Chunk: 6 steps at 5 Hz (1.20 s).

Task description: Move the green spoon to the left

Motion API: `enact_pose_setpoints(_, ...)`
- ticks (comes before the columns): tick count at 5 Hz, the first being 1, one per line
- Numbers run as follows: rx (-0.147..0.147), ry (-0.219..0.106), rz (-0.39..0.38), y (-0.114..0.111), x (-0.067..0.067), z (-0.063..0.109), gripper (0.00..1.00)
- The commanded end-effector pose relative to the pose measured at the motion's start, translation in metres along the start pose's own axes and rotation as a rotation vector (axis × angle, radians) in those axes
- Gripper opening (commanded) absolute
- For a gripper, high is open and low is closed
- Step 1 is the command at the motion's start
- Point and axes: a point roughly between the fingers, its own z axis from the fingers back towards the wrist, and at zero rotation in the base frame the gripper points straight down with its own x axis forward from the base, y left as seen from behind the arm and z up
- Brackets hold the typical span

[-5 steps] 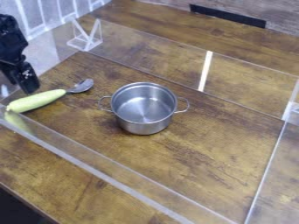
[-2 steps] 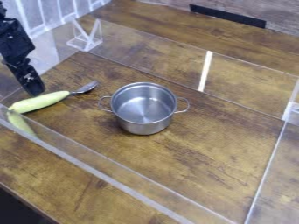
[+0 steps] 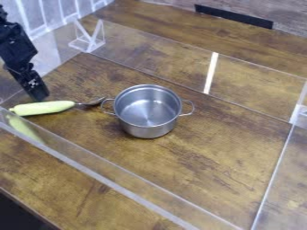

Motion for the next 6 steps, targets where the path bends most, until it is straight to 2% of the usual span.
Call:
enact_pose_setpoints(1, 0.021, 0.024, 0.058, -0.002, -0.017, 0.001, 1.00)
enact_pose_setpoints(3, 0.006, 0.058, -0.030, -0.001, -0.018, 0.044, 1.00)
enact_pose_setpoints(4, 0.007, 0.063, -0.025, -0.008, -0.015, 0.038, 0.00)
enact_pose_setpoints(5, 0.002, 0.065, -0.016, -0.015, -0.014, 0.026, 0.00)
enact_pose_setpoints(6, 0.004, 0.073, -0.017, -0.021, -0.011, 0.027, 1.00)
